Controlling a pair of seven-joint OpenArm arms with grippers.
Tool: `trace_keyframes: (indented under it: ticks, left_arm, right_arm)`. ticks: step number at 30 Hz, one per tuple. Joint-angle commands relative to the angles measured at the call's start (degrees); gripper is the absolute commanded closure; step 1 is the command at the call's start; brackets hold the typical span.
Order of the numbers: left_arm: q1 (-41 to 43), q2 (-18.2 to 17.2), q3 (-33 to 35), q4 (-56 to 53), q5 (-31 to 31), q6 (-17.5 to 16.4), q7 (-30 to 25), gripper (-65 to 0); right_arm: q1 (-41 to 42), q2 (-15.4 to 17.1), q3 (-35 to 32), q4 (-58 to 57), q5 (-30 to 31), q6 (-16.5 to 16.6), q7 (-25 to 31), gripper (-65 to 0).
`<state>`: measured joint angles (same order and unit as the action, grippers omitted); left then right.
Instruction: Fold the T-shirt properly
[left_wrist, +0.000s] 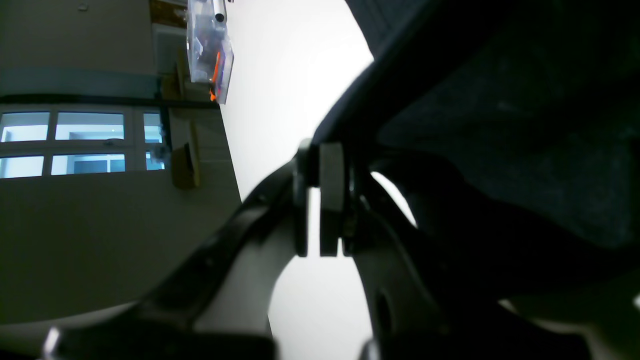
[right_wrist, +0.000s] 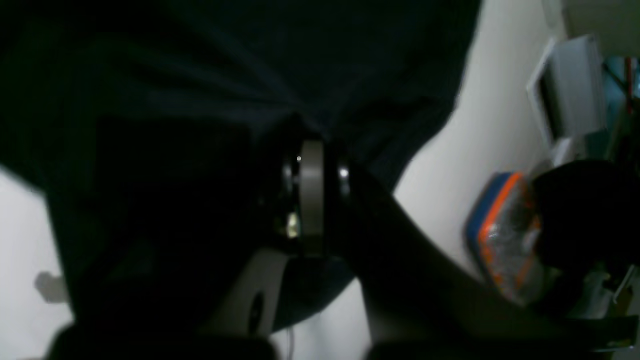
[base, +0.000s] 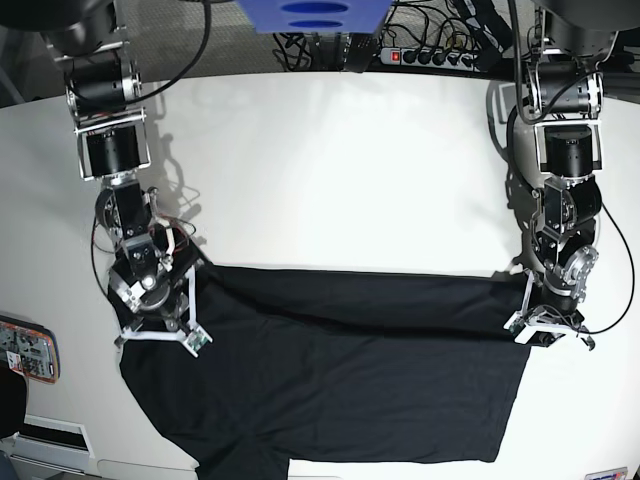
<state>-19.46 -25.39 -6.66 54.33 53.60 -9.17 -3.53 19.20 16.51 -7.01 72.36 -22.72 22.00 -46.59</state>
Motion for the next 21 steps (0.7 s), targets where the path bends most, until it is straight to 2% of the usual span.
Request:
trace_keyframes:
  ticks: [1,8,14,18,21]
  left_arm:
    - [-3.0,-0.8,-0.2,0.1,0.0,1.6,-0.4,0.0]
    - [-9.2,0.4,0.4,-11.7,0.1,1.6,-0.5,0.0]
    - [-11.3,0.3,9.2,-11.9,0.1,1.6,0.1,0.0]
    - [-11.1,0.4,9.4,-11.9,0.1,1.6,0.1,0.0]
    - [-11.0,0.4,9.5,-11.9,0.1,1.6,0.1,0.0]
  right_arm:
    - [1.7,0.6,0.4,0.7,-0.4,-0.4,0.7,0.0]
    - [5.4,0.1,0.4,0.2,-0.4,-0.4,5.4,0.0]
    - [5.6,-0.9,0.4,-10.3,-0.4,-0.4,13.4,0.0]
    - [5.7,-0.9,0.4,-16.6,-0.4,-0.4,19.6,0.0]
    - [5.7,-0.9,0.5,-18.2,-0.4,-0.5,22.1,0.0]
